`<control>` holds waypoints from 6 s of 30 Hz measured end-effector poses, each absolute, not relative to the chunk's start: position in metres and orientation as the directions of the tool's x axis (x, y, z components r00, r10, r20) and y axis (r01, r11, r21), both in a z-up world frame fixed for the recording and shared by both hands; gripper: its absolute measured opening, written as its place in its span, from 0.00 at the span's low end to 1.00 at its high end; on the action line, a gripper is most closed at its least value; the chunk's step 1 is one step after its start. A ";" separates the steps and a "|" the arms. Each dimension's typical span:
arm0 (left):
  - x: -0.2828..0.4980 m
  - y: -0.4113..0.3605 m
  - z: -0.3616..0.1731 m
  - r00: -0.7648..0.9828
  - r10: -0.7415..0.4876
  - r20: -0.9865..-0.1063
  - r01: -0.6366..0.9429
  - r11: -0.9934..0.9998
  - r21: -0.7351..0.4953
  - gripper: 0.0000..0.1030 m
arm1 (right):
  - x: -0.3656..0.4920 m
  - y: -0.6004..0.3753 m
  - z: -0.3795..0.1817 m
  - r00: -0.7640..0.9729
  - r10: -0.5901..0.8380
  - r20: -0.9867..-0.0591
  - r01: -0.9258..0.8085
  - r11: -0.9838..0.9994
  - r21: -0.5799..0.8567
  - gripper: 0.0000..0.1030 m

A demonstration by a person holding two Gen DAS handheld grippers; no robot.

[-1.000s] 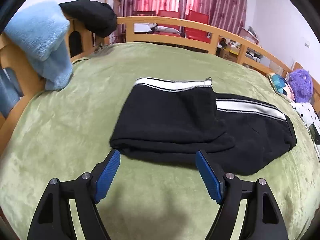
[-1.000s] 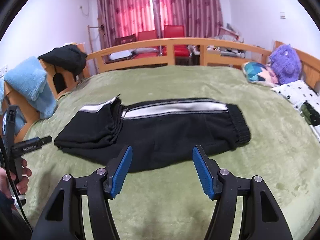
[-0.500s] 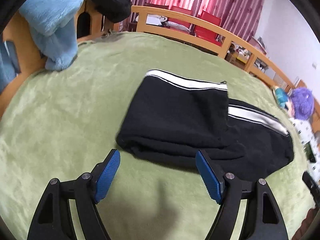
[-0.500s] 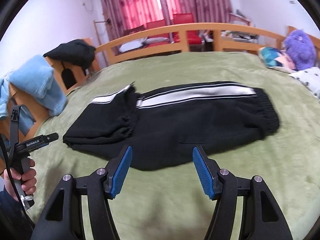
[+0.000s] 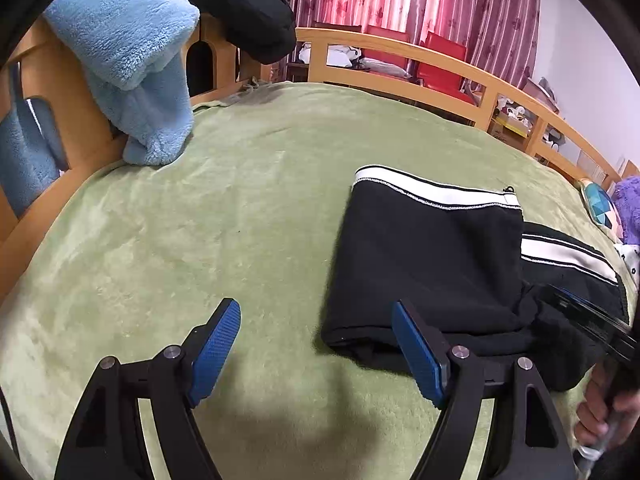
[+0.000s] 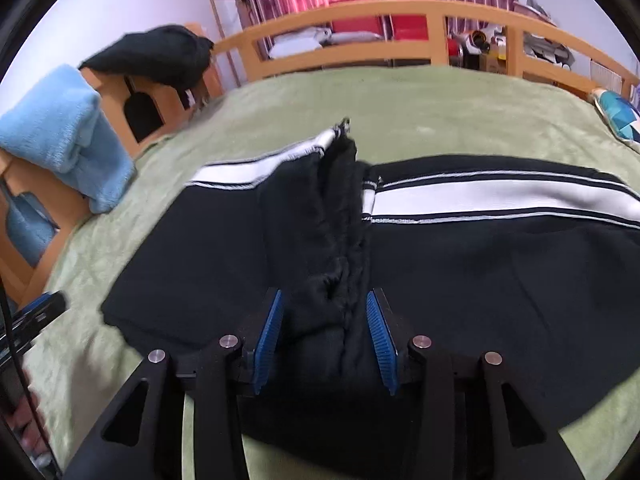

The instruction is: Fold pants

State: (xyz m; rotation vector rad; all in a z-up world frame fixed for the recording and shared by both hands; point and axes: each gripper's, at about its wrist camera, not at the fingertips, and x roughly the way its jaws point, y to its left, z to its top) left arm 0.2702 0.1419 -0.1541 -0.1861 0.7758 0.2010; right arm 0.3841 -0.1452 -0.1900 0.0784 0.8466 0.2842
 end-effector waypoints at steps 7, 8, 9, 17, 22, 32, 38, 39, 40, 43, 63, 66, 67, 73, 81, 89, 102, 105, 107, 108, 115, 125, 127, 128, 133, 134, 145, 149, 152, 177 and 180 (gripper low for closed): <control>0.269 0.150 -0.154 0.692 0.071 -0.718 -0.249 0.957 -0.146 0.74 | 0.400 -0.144 -0.232 0.518 0.325 -0.791 -0.135 0.945 0.299 0.42; 0.269 0.153 -0.154 0.690 0.065 -0.721 -0.255 0.954 -0.158 0.75 | 0.396 -0.139 -0.232 0.529 0.325 -0.784 -0.171 0.946 0.277 0.29; 0.269 0.154 -0.154 0.687 0.060 -0.724 -0.259 0.951 -0.168 0.75 | 0.394 -0.138 -0.231 0.538 0.333 -0.774 -0.190 0.943 0.273 0.27; 0.263 0.164 -0.149 0.705 0.023 -0.709 -0.272 0.932 -0.239 0.74 | 0.359 -0.184 -0.156 0.689 0.418 -0.593 -0.200 0.895 0.398 0.21; 0.264 0.162 -0.150 0.700 0.002 -0.714 -0.261 0.932 -0.253 0.74 | 0.343 -0.215 -0.173 0.613 0.370 -0.698 -0.142 0.921 0.363 0.27; 0.263 0.148 -0.149 0.707 0.004 -0.707 -0.231 0.947 -0.225 0.74 | 0.331 -0.221 -0.155 0.719 0.303 -0.626 -0.160 0.948 0.275 0.50; 0.266 0.147 -0.156 0.699 0.030 -0.714 -0.232 0.954 -0.187 0.74 | 0.397 -0.204 -0.153 0.707 0.296 -0.642 -0.223 0.955 0.195 0.48; 0.268 0.148 -0.157 0.698 0.042 -0.714 -0.239 0.955 -0.177 0.74 | 0.406 -0.207 -0.158 0.695 0.302 -0.652 -0.221 0.953 0.206 0.48; 0.270 0.150 -0.158 0.697 0.049 -0.716 -0.246 0.953 -0.175 0.74 | 0.414 -0.212 -0.167 0.679 0.308 -0.667 -0.221 0.951 0.214 0.48; 0.275 0.152 -0.164 0.679 0.046 -0.733 -0.253 0.952 -0.175 0.74 | 0.442 -0.209 -0.190 0.626 0.322 -0.710 -0.232 0.947 0.224 0.08; 0.268 0.144 -0.160 0.679 -0.007 -0.734 -0.228 0.948 -0.220 0.74 | 0.379 -0.225 -0.192 0.499 0.352 -0.792 -0.177 0.936 0.305 0.38; 0.266 0.146 -0.157 0.689 -0.027 -0.724 -0.227 0.941 -0.251 0.74 | 0.358 -0.215 -0.196 0.519 0.304 -0.799 -0.192 0.952 0.238 0.28; 0.266 0.146 -0.155 0.691 -0.023 -0.722 -0.227 0.942 -0.247 0.74 | 0.355 -0.211 -0.198 0.533 0.267 -0.803 -0.190 0.962 0.195 0.19; 0.266 0.146 -0.156 0.692 -0.028 -0.721 -0.226 0.941 -0.254 0.74 | 0.346 -0.213 -0.160 0.597 0.313 -0.739 -0.203 0.950 0.238 0.15; 0.268 0.144 -0.160 0.676 -0.045 -0.735 -0.229 0.936 -0.268 0.74 | 0.337 -0.211 -0.164 0.507 0.323 -0.799 -0.199 0.946 0.256 0.16; 0.268 0.142 -0.159 0.677 -0.045 -0.734 -0.223 0.939 -0.263 0.74 | 0.322 -0.227 -0.170 0.580 0.291 -0.761 -0.184 0.957 0.225 0.33; 0.277 0.136 -0.175 0.647 -0.043 -0.761 -0.226 0.943 -0.246 0.74 | 0.431 -0.191 -0.200 0.569 0.266 -0.778 -0.270 0.954 0.129 0.21; 0.280 0.135 -0.179 0.640 -0.040 -0.768 -0.225 0.945 -0.237 0.74 | 0.451 -0.210 -0.226 0.534 0.273 -0.800 -0.197 0.960 0.197 0.00; 0.280 0.133 -0.181 0.637 -0.049 -0.769 -0.218 0.946 -0.241 0.74 | 0.453 -0.223 -0.226 0.521 0.338 -0.784 -0.184 0.941 0.283 0.00; 0.280 0.132 -0.182 0.636 -0.054 -0.770 -0.214 0.946 -0.244 0.74 | 0.450 -0.225 -0.223 0.527 0.340 -0.779 -0.185 0.941 0.285 0.00; 0.280 0.123 -0.190 0.632 -0.145 -0.761 -0.168 0.933 -0.318 0.74 | 0.384 -0.240 -0.176 0.580 0.275 -0.767 -0.238 0.957 0.163 0.14; 0.300 0.123 -0.219 0.620 -0.275 -0.734 -0.238 0.826 -0.511 0.74 | 0.257 -0.342 -0.142 0.689 0.103 -0.718 -0.070 0.995 0.076 0.48; 0.306 0.122 -0.227 0.613 -0.274 -0.741 -0.257 0.818 -0.514 0.74 | 0.251 -0.361 -0.149 0.687 0.081 -0.722 -0.023 0.996 0.090 0.48; 0.310 0.122 -0.234 0.602 -0.302 -0.739 -0.273 0.792 -0.546 0.74 | 0.253 -0.368 -0.152 0.682 0.077 -0.727 -0.001 0.994 0.105 0.48; 0.320 0.113 -0.246 0.604 -0.298 -0.739 -0.300 0.774 -0.557 0.80 | 0.263 -0.389 -0.160 0.671 0.093 -0.736 0.050 0.984 0.170 0.48; 0.323 0.110 -0.247 0.608 -0.290 -0.739 -0.301 0.778 -0.552 0.81 | 0.263 -0.391 -0.162 0.670 0.084 -0.738 0.054 0.985 0.161 0.48; 0.329 0.089 -0.211 0.685 -0.283 -0.671 -0.223 0.796 -0.563 0.27 | 0.259 -0.403 -0.166 0.658 0.093 -0.747 0.073 0.980 0.186 0.48; 0.329 0.063 -0.151 0.741 -0.273 -0.613 -0.150 0.823 -0.547 0.27 | 0.251 -0.415 -0.153 0.690 0.067 -0.720 0.087 0.981 0.175 0.48; 0.328 0.032 -0.111 0.771 -0.230 -0.594 -0.093 0.882 -0.462 0.27 | 0.243 -0.430 -0.141 0.718 0.027 -0.695 0.112 0.982 0.153 0.48; 0.348 -0.351 -0.083 0.737 -0.390 -0.552 0.344 0.919 -0.191 0.22 | 0.182 -0.593 -0.155 0.724 -0.111 -0.681 0.403 0.869 0.286 0.48; 0.363 -0.391 -0.124 0.669 -0.389 -0.634 0.367 0.914 -0.174 0.23 | 0.180 -0.593 -0.153 0.725 -0.126 -0.677 0.405 0.873 0.271 0.48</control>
